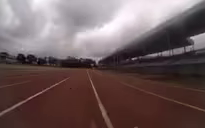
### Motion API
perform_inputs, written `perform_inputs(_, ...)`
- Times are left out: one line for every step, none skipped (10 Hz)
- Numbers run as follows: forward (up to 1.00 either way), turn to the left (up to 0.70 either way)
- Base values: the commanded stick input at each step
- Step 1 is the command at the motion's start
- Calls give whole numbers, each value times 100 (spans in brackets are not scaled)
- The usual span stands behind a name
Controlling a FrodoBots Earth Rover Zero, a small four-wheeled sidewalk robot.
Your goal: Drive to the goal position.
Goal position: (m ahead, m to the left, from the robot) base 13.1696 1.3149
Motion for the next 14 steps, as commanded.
perform_inputs(70,0)
perform_inputs(70,0)
perform_inputs(70,0)
perform_inputs(70,0)
perform_inputs(70,0)
perform_inputs(70,0)
perform_inputs(70,0)
perform_inputs(70,0)
perform_inputs(70,0)
perform_inputs(70,0)
perform_inputs(70,0)
perform_inputs(70,0)
perform_inputs(70,0)
perform_inputs(70,0)
